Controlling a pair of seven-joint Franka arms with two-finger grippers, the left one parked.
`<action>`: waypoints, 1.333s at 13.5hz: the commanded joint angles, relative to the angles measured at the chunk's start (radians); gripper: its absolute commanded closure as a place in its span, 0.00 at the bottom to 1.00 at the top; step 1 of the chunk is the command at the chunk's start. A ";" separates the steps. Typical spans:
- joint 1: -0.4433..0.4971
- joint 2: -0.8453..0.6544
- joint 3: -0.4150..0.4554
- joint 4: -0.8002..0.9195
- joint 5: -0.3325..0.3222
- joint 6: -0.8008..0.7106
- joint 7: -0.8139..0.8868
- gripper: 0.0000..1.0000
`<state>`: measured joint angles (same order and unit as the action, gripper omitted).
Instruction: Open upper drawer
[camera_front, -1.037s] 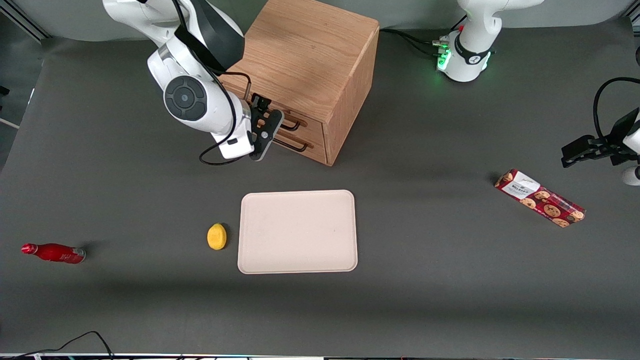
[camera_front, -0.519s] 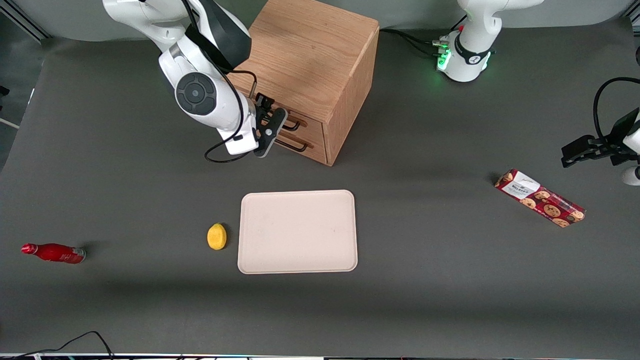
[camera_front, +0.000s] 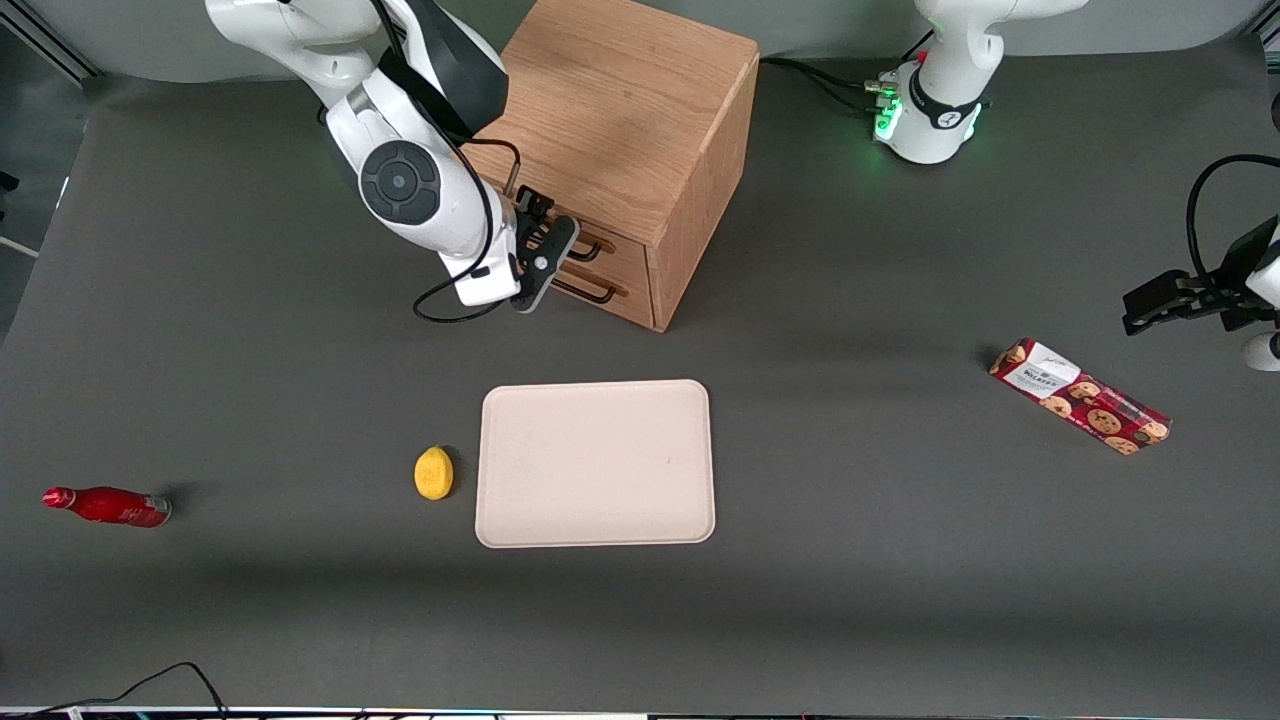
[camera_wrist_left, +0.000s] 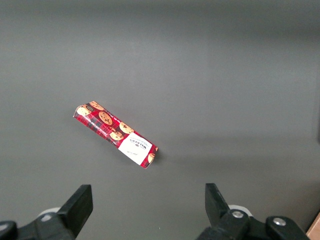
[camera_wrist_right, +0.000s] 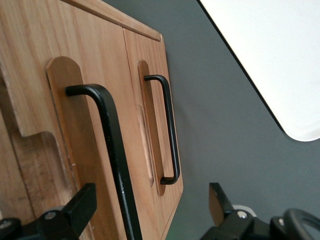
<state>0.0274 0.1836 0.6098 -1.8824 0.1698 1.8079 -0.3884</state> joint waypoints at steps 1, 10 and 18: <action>-0.014 -0.030 0.018 -0.040 0.017 0.024 0.023 0.00; -0.037 -0.003 0.004 -0.021 0.017 0.024 0.002 0.00; -0.050 0.007 0.002 -0.021 0.085 0.025 -0.041 0.00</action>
<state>-0.0157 0.1904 0.6098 -1.8971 0.2272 1.8215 -0.3976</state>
